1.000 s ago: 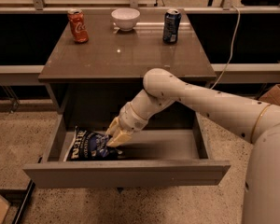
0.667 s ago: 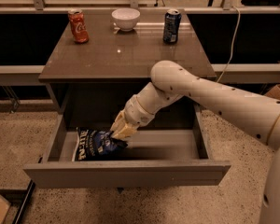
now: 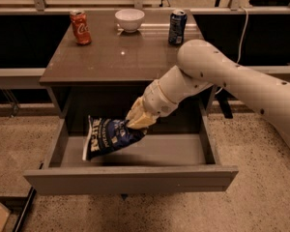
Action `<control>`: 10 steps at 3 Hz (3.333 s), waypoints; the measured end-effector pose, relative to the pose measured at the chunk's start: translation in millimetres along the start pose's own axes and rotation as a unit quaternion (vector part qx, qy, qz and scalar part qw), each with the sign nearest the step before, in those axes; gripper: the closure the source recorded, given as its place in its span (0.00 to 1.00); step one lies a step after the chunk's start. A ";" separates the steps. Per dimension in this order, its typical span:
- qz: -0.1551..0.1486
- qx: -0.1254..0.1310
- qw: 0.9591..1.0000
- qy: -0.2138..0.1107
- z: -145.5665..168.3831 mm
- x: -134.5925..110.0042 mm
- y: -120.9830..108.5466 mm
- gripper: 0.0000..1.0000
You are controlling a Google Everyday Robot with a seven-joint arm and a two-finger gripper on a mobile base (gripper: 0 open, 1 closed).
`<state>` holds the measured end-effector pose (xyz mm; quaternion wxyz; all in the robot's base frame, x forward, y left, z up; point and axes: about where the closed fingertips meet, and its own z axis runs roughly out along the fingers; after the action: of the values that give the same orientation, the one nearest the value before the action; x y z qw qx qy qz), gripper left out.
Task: Pick blue chip bag from top drawer and place on counter
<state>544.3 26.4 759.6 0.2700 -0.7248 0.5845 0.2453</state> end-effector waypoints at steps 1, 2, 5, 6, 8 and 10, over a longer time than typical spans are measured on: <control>-0.005 0.052 0.999 0.007 -68.9 -13.3 -8.8 1.00; -0.016 0.110 0.994 0.011 -142.5 -28.4 -32.6 1.00; 0.067 0.224 0.972 0.001 -195.0 -40.7 -193.2 1.00; 0.079 0.218 0.973 -0.011 -159.5 -42.1 -231.2 1.00; 0.079 0.213 0.974 -0.013 -149.0 -41.3 -237.1 0.58; 0.080 0.207 0.975 -0.014 -140.9 -41.3 -238.1 0.11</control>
Offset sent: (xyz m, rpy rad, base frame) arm 0.0642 -0.1201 0.2161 0.0489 -0.3158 -0.2152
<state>775.1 1.0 915.7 0.4018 -0.6007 0.6748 0.1495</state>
